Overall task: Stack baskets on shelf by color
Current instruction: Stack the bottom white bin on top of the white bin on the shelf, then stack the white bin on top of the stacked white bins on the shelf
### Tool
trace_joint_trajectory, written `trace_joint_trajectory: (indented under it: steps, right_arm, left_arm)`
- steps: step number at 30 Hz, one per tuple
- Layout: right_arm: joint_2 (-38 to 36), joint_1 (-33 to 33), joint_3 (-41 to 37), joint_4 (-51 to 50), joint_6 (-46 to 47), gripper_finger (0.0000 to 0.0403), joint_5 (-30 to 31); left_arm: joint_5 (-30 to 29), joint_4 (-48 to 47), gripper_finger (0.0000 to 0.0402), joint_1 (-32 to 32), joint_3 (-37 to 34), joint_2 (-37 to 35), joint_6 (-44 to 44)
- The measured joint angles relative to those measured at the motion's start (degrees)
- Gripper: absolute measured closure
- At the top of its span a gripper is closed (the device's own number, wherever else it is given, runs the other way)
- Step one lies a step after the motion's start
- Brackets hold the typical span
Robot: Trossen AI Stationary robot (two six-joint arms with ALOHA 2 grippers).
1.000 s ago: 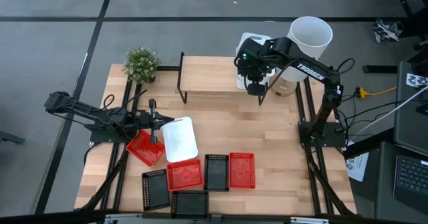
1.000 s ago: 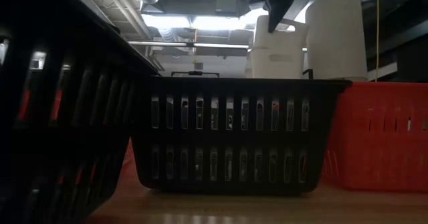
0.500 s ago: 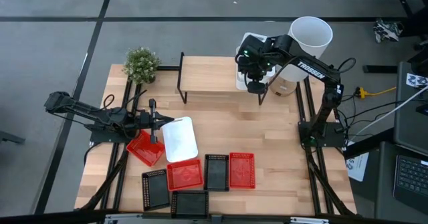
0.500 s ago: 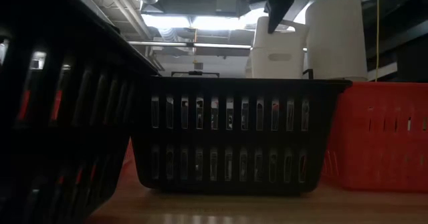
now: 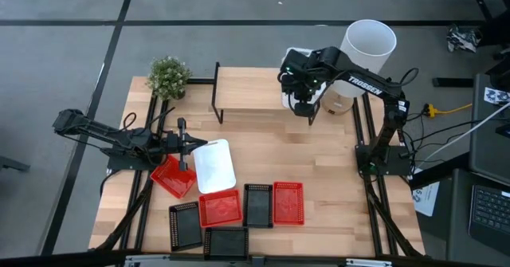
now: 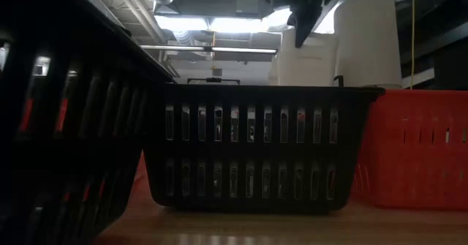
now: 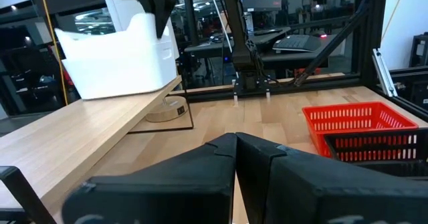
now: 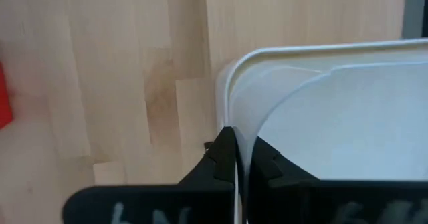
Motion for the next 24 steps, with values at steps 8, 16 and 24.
trace_joint_trajectory:
  steps: [8, 16, 24]
  right_arm:
    - [0.0, 0.0, -0.2, 0.7, 0.0, 0.0400, 2.5]
    - [0.0, 0.0, -0.2, 0.2, 0.7, 0.0347, 3.2]
    - [0.0, 0.7, 2.5, -0.4, 4.1, 0.0298, 3.2]
  left_arm:
    - [0.0, 0.0, 0.0401, 0.0, 0.0, 0.0, 0.0]
    - [0.0, 0.0, 0.0401, 0.0, 0.0, 0.0, 0.0]
    - [0.0, 0.0, 0.0401, 0.0, 0.0, 0.0, 0.0]
